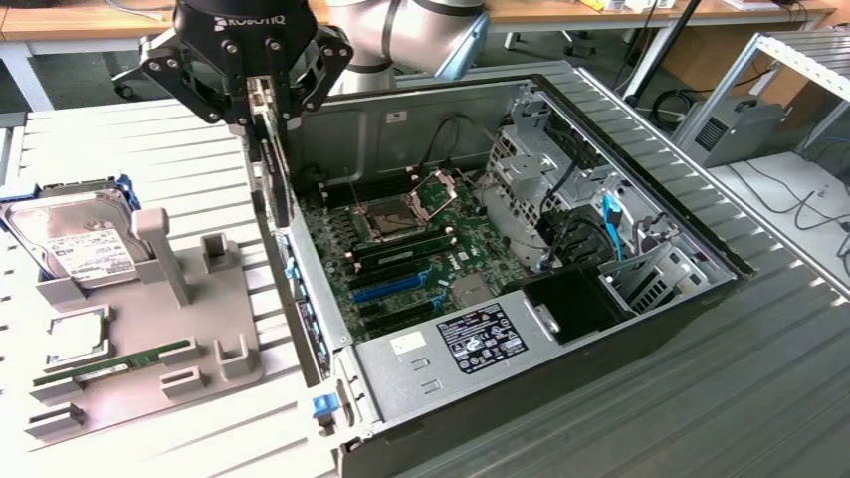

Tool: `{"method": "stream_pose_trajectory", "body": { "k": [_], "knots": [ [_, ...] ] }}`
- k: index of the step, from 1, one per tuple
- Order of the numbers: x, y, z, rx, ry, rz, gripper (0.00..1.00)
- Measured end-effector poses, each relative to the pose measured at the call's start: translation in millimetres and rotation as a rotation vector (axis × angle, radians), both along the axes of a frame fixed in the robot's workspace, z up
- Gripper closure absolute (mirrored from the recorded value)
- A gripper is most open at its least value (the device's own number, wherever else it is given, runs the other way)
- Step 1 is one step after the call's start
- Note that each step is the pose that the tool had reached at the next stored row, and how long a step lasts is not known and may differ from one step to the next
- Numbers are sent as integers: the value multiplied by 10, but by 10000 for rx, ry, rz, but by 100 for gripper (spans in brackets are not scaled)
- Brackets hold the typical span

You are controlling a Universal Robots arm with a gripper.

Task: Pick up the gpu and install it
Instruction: 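Pick up the gpu and move the gpu toward the slot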

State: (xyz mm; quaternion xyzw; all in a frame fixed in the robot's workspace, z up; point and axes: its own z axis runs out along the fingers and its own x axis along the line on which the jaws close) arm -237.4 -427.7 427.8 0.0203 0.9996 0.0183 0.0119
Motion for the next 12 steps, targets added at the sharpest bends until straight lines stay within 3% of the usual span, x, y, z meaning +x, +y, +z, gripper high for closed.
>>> {"method": "stream_pose_trajectory", "body": {
  "k": [12],
  "knots": [
    [407, 0, 0, 9, 0, 0, 73]
  ]
}}
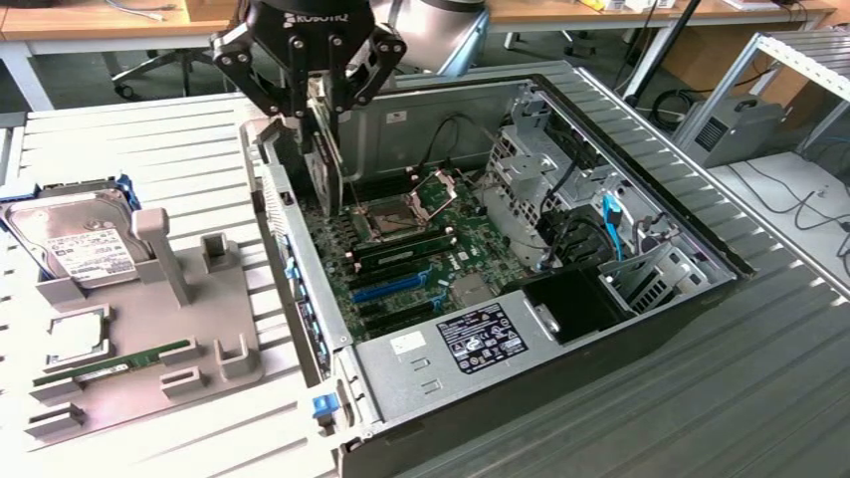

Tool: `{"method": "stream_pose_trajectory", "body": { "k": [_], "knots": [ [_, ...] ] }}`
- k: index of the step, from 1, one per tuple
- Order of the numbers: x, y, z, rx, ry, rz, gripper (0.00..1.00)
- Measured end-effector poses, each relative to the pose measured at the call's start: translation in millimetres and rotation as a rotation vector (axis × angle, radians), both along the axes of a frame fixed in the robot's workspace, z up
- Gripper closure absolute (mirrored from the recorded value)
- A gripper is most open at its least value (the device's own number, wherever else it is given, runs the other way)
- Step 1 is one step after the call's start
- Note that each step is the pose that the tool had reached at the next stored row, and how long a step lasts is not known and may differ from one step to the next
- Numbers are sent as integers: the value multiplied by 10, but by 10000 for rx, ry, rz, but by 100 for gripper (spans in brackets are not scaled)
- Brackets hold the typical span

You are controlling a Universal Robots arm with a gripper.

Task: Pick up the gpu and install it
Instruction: 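Pick up the gpu and move the gpu toward the slot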

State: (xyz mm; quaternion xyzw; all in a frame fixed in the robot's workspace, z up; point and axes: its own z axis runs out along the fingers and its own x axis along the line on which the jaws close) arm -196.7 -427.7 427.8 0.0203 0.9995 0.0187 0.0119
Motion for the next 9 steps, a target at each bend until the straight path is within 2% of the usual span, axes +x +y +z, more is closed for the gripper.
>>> {"method": "stream_pose_trajectory", "body": {
  "k": [9],
  "knots": [
    [294, 0, 0, 15, 0, -1, 73]
  ]
}}
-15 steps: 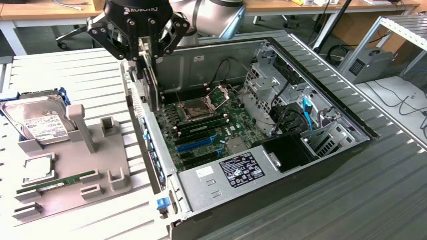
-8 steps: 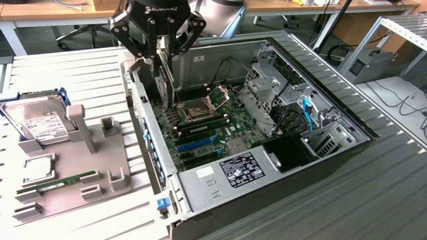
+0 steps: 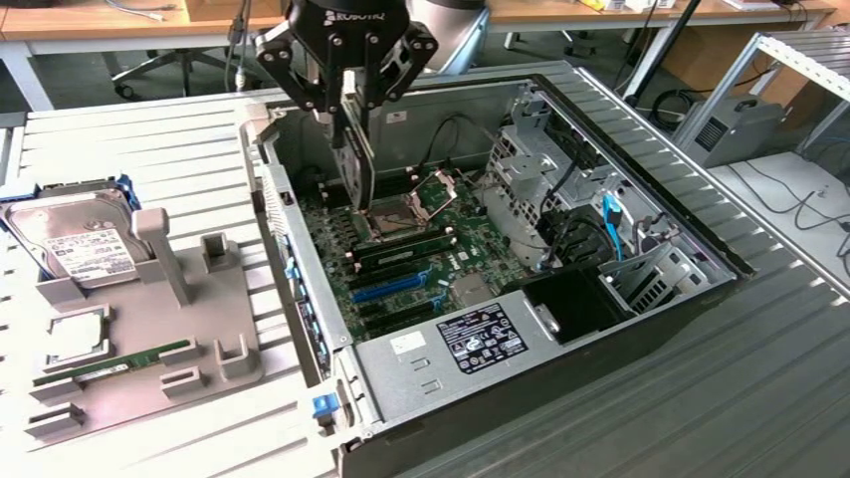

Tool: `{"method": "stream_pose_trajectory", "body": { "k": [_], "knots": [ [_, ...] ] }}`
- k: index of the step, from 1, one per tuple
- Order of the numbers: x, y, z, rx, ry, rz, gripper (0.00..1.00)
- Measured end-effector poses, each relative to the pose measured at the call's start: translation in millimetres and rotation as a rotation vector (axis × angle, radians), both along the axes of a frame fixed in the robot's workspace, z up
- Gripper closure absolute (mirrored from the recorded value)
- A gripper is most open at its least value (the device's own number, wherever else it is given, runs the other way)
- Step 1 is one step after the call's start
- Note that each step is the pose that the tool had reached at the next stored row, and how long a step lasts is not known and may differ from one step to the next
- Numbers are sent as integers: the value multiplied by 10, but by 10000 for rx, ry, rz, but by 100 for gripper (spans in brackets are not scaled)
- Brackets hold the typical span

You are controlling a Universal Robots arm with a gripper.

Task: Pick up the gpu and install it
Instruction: 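Pick up the gpu and move the gpu toward the slot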

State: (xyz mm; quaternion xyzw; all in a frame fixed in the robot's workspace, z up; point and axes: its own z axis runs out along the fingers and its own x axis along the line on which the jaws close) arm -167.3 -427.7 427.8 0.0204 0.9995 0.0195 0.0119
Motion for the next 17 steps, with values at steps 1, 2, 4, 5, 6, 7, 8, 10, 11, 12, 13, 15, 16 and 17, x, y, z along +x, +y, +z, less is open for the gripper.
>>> {"method": "stream_pose_trajectory", "body": {
  "k": [1, 2, 4, 5, 6, 7, 8, 10, 11, 12, 13, 15, 16, 17],
  "knots": [
    [31, 0, 0, 1, 0, 0, 73],
    [65, 0, 0, 2, 1, 1, 73],
    [123, 0, 0, 5, 0, 2, 73],
    [154, 0, 0, 6, 0, 1, 73],
    [188, 0, 0, 8, 0, 0, 73],
    [220, 0, 0, 8, 1, 0, 73],
    [258, 0, 0, 8, 0, 1, 73],
    [318, 0, 0, 9, 0, 1, 73],
    [346, 0, 0, 9, 0, 0, 73],
    [374, 0, 0, 9, 0, 0, 73],
    [404, 0, 0, 10, 0, 1, 73],
    [457, 1, 0, 10, 0, 2, 73],
    [497, 1, 0, 10, 0, 1, 73],
    [541, 1, 0, 9, 0, 0, 73]
  ]
}}
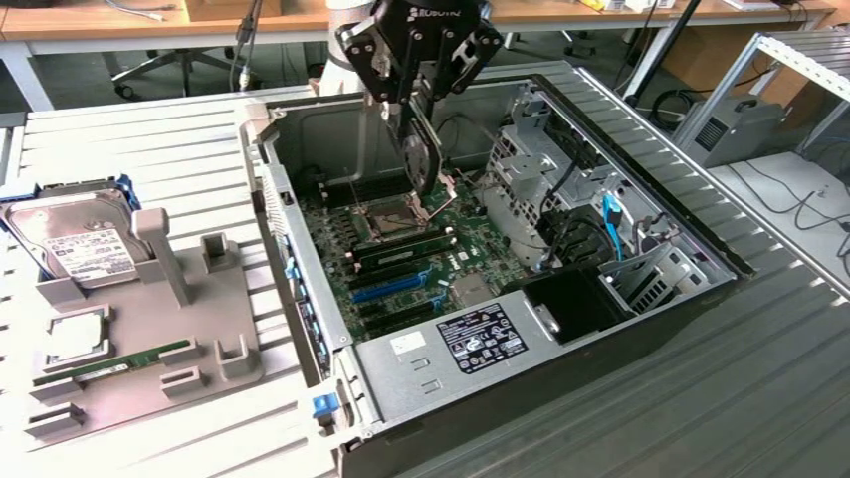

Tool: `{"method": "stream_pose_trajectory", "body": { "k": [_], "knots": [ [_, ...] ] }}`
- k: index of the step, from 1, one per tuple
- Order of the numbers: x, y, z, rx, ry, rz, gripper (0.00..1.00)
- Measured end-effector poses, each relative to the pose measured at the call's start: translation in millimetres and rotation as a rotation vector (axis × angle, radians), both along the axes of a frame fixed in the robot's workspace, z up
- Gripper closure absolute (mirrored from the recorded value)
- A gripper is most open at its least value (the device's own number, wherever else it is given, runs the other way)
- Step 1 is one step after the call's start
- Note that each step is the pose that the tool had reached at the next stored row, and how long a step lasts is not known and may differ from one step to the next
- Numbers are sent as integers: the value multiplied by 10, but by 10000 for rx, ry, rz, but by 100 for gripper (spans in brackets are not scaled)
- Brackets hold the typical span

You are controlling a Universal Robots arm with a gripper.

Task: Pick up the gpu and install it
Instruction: 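Pick up the gpu and move the gpu toward the slot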

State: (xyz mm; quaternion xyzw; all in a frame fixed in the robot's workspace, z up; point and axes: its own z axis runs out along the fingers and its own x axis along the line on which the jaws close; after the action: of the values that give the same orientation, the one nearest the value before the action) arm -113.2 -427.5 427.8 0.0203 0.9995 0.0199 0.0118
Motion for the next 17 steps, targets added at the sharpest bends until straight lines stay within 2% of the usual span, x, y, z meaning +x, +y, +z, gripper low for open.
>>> {"method": "stream_pose_trajectory", "body": {
  "k": [2, 9, 17],
  "knots": [
    [108, 0, 0, 0, 0, 0, 73],
    [329, 2, 0, 0, 0, -1, 73],
    [496, 2, 0, 1, 0, 0, 73]
  ]
}}
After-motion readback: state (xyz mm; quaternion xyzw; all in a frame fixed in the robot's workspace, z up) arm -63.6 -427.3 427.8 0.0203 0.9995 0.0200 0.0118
